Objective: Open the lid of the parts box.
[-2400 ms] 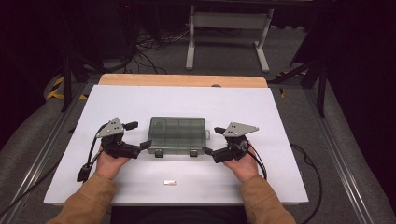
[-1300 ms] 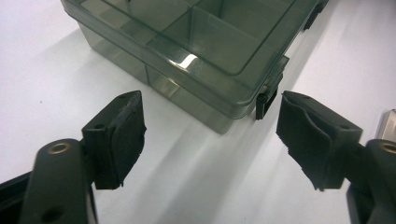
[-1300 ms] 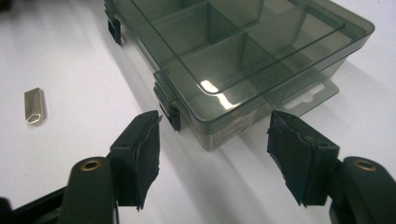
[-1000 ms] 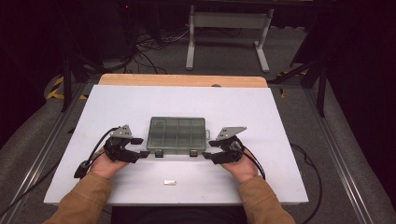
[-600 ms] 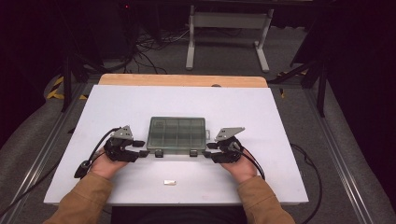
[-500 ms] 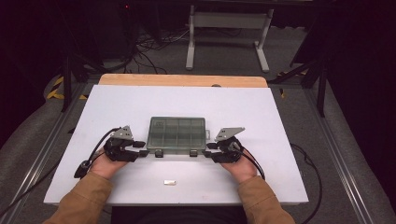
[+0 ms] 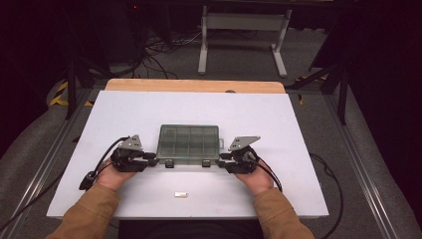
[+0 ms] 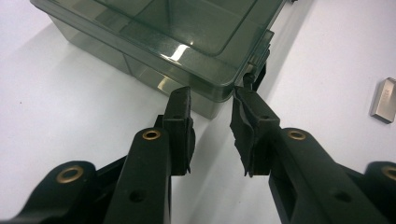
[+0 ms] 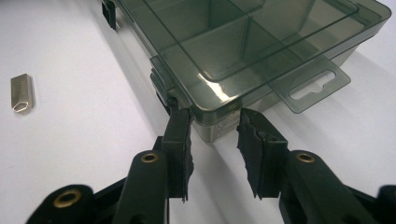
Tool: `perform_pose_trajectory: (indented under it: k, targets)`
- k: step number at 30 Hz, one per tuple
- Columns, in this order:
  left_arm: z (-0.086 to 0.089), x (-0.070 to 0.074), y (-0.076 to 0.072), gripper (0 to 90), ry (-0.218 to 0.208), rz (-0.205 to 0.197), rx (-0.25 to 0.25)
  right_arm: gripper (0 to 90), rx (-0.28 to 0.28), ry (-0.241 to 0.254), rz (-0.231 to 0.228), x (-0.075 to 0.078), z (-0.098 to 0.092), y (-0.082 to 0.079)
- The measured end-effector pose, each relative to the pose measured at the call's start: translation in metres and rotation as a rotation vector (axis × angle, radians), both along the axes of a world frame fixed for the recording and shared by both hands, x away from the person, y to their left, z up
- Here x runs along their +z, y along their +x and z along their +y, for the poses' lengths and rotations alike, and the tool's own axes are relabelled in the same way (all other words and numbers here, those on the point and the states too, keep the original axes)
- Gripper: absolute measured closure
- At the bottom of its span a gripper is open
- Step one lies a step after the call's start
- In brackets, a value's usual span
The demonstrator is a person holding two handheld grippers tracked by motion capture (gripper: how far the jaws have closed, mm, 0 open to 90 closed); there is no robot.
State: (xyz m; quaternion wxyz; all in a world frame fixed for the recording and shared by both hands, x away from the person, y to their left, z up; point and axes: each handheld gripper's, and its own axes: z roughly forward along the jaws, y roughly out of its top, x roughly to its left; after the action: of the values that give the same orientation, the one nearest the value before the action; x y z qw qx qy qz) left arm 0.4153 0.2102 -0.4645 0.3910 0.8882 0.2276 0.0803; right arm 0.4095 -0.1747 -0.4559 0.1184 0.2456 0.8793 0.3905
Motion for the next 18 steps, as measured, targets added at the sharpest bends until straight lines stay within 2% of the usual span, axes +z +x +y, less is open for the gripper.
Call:
perform_pose_trajectory:
  k: [18]
  targets:
    - [-0.0004,0.0,-0.0005,68.4,0.001,-0.005,0.004,65.3,-0.006,0.002,-0.003,-0.0002,0.0002,-0.0012]
